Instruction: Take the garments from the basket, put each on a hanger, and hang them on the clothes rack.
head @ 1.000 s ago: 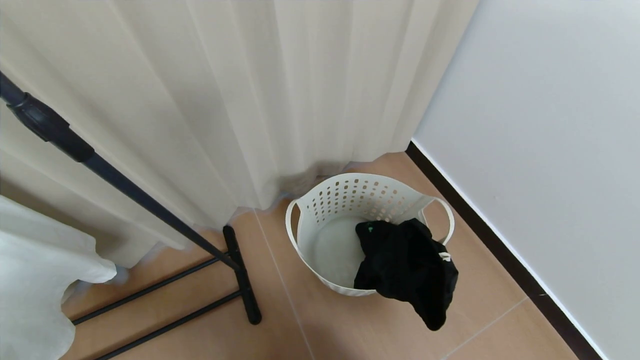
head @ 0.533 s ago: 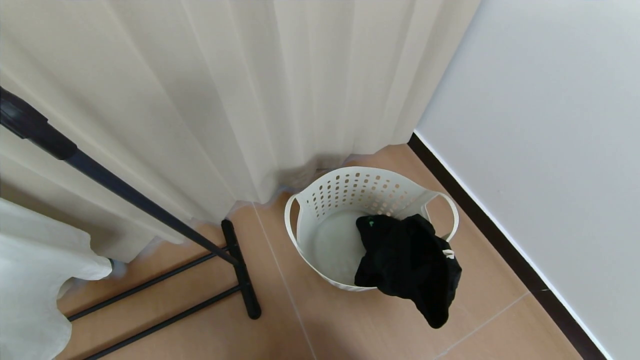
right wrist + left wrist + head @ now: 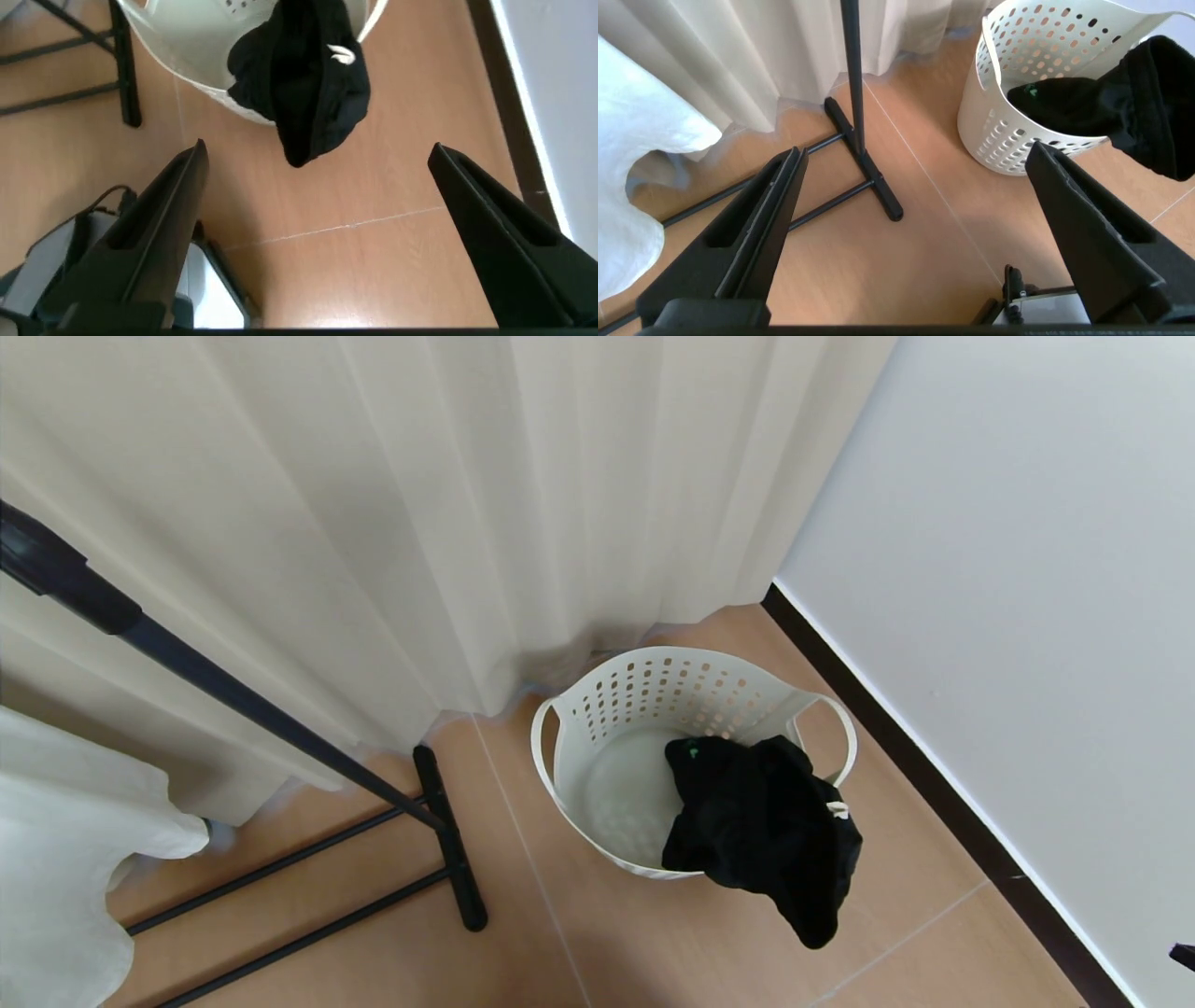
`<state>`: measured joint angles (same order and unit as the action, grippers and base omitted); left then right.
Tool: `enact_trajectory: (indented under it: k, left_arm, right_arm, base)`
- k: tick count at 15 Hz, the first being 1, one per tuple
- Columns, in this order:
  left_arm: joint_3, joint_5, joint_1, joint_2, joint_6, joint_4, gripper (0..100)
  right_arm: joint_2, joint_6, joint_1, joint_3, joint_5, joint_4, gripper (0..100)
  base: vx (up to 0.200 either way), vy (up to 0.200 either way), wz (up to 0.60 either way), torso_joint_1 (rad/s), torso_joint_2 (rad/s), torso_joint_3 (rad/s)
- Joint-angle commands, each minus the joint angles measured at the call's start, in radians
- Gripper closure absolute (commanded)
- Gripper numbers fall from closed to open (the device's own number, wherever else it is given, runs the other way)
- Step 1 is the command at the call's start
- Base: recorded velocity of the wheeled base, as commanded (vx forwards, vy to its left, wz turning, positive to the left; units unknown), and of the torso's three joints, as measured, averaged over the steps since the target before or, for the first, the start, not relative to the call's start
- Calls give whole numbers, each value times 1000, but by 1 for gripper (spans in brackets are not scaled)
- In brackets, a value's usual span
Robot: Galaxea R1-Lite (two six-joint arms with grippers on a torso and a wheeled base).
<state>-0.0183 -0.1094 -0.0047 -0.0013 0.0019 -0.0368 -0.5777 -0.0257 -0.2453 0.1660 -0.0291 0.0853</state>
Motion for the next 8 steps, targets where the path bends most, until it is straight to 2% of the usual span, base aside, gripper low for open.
enact_trajectory:
  k: [1, 3, 8]
  left_arm:
    - [0, -1, 0, 1, 0, 0, 0]
    - [0, -1, 0, 1, 0, 0, 0]
    - [0, 0, 0, 1, 0, 0, 0]
  right_arm:
    - [-289, -99, -38, 135, -32, 17, 0]
    - [-406, -177, -38, 201, -34, 16, 0]
    - [-679, -470, -34, 383, -28, 11, 0]
  base:
    - [0, 0, 0, 0, 0, 0]
    - [0, 0, 0, 0, 0, 0]
    - [0, 0, 0, 0, 0, 0]
